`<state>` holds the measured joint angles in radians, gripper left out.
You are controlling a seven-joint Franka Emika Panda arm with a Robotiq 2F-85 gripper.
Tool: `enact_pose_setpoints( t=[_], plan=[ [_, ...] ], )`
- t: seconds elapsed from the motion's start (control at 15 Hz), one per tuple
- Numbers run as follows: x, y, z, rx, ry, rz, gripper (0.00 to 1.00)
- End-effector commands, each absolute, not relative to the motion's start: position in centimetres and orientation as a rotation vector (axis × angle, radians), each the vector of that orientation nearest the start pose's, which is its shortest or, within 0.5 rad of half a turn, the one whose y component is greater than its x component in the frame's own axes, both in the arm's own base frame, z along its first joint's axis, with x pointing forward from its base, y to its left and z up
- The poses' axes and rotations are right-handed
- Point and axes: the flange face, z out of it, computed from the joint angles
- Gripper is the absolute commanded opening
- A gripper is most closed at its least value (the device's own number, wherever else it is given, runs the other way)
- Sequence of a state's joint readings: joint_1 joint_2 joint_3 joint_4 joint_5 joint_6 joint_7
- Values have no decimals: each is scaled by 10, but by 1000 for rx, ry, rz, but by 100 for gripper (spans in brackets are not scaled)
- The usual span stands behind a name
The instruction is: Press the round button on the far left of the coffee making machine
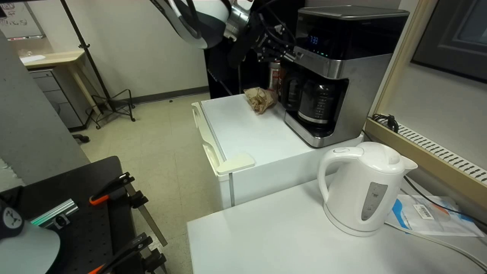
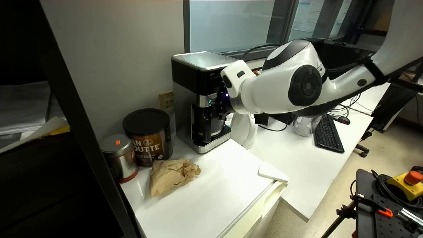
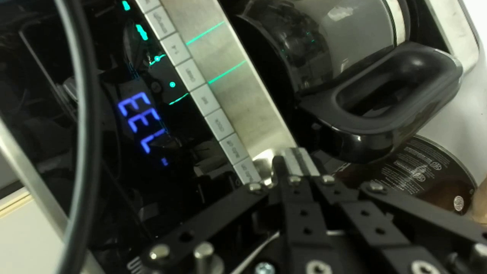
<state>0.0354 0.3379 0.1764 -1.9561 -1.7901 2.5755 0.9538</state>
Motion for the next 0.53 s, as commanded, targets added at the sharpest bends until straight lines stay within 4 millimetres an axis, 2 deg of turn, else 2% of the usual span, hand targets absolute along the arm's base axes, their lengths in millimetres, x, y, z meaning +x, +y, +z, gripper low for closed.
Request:
enact_pose_setpoints(
  t=[0.0,0.47],
  plan=[
    [616,145,323,2080,824,972,0],
    [568,145,323,2187,890,917,0]
  ],
)
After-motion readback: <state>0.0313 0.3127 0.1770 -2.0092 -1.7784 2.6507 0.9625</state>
